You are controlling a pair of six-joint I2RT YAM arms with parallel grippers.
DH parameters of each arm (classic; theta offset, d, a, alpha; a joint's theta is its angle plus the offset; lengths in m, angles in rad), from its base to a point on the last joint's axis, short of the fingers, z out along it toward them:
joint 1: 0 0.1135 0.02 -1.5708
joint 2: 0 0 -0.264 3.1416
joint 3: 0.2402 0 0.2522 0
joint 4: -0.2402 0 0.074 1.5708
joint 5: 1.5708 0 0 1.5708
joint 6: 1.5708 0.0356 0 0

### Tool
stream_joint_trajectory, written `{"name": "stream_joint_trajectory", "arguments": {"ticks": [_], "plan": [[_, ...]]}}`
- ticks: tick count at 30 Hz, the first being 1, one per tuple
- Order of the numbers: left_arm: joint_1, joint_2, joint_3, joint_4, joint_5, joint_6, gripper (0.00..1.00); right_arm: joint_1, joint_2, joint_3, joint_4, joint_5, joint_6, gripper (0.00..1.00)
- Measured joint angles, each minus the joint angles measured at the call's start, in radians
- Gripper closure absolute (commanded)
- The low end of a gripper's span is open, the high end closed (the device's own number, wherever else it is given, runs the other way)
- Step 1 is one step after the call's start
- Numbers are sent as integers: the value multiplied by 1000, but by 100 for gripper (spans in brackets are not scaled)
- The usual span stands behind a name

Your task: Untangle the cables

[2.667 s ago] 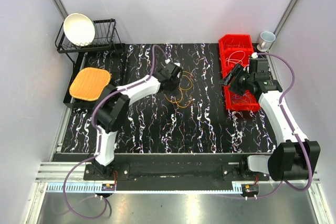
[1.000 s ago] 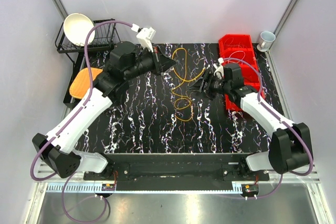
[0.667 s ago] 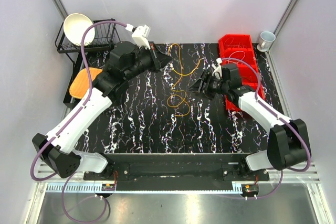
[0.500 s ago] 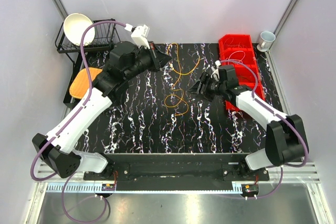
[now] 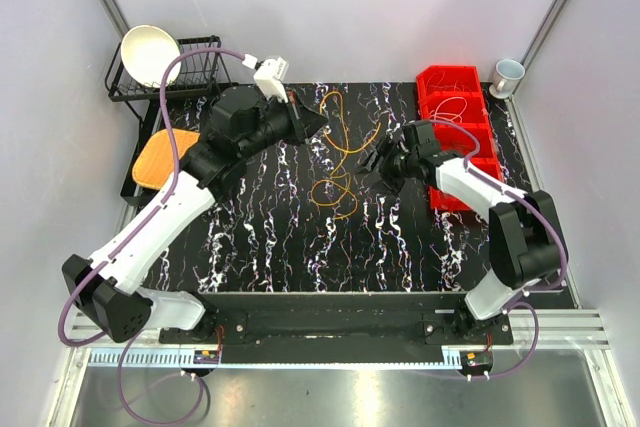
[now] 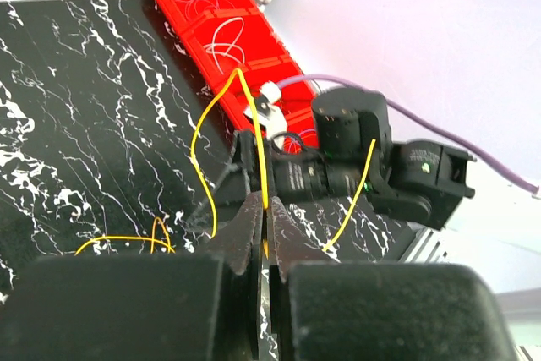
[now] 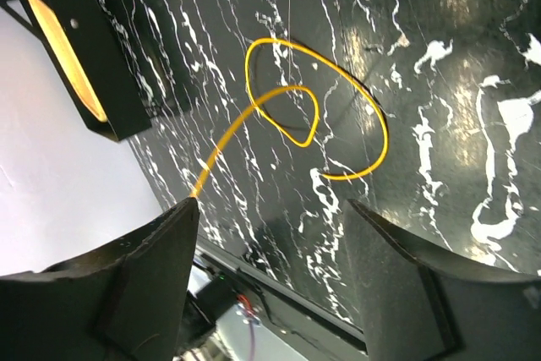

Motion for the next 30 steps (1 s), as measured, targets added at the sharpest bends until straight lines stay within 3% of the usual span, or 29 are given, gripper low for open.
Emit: {"name": "stream_joint_trajectory", "arguments": {"ticks": [14, 18, 22, 25, 26, 30], "plan": [[0, -36, -48, 40, 31, 0, 100, 28, 180, 121, -14, -4, 81, 24], [0, -41, -58, 45, 34, 0, 100, 40, 210, 134, -13, -9, 87, 29], [0, -41, -59, 47, 39, 0, 100, 40, 223, 152, -13, -11, 92, 39], [0, -42, -64, 56, 40, 0, 100, 40, 224, 161, -12, -11, 94, 57], [0, -42, -68, 58, 40, 0, 100, 41, 224, 163, -12, -12, 95, 69], [0, -43, -79, 59, 42, 0, 100, 43, 228, 164, -5, -14, 98, 100]]}}
